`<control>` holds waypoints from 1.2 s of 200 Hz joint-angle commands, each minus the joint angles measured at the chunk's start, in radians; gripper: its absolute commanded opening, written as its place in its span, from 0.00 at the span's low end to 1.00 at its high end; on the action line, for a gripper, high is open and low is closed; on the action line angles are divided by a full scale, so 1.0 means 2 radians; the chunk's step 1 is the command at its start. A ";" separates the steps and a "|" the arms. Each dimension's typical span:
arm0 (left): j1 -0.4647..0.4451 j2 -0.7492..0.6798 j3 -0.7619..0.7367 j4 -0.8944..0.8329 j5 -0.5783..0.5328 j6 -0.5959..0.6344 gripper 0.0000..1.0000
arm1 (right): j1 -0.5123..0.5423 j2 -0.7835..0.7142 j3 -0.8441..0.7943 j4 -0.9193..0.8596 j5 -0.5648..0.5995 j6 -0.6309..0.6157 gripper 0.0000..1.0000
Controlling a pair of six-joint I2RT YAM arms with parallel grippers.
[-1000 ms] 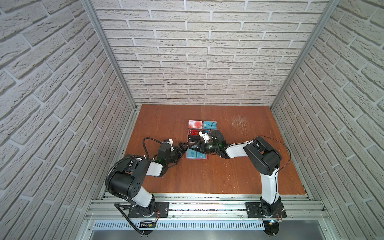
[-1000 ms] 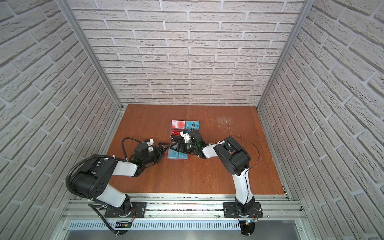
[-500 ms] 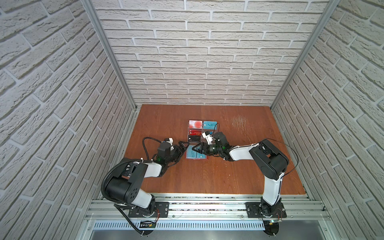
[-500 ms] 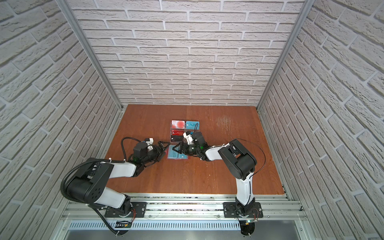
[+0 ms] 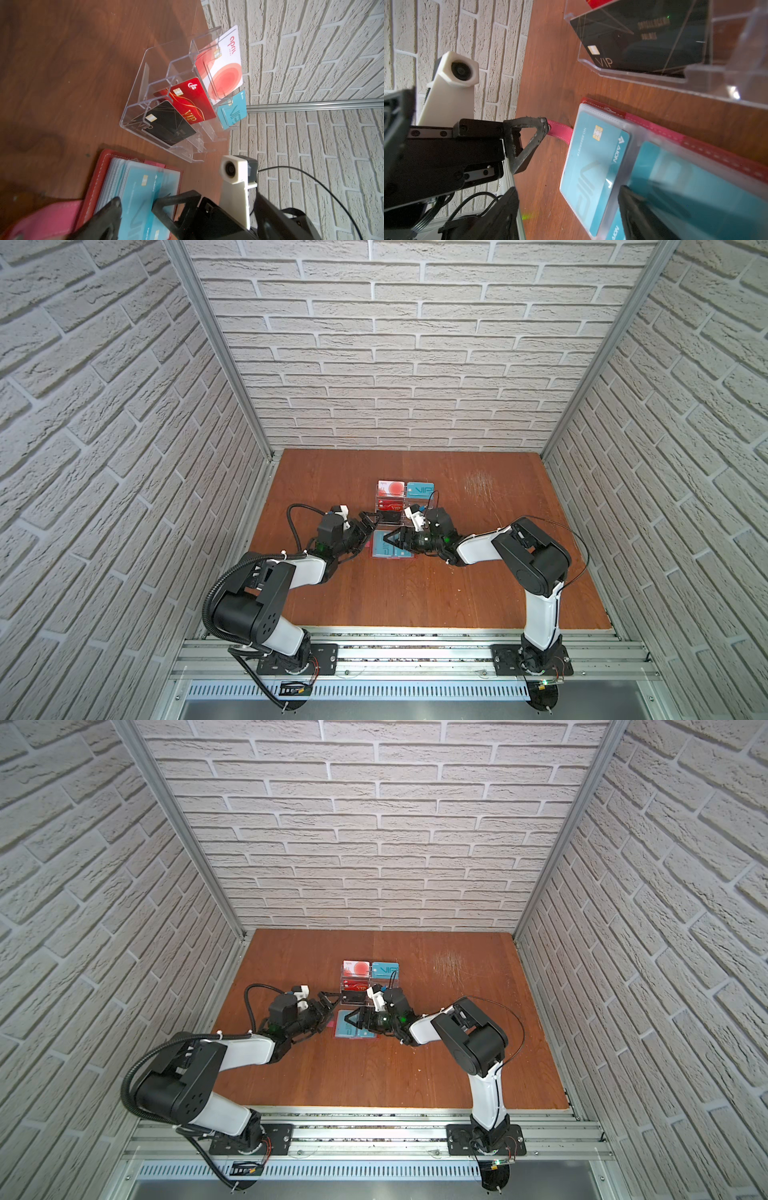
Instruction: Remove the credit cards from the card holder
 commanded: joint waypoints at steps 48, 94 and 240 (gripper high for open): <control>-0.013 0.064 0.014 0.053 -0.002 -0.009 0.98 | 0.007 0.007 0.010 0.008 0.006 -0.009 0.77; -0.015 0.086 -0.006 0.087 -0.004 -0.020 0.98 | 0.008 0.015 0.008 0.041 0.004 0.007 0.77; -0.042 0.116 -0.059 0.165 -0.026 -0.049 0.98 | 0.008 0.031 -0.001 0.131 0.026 0.054 0.76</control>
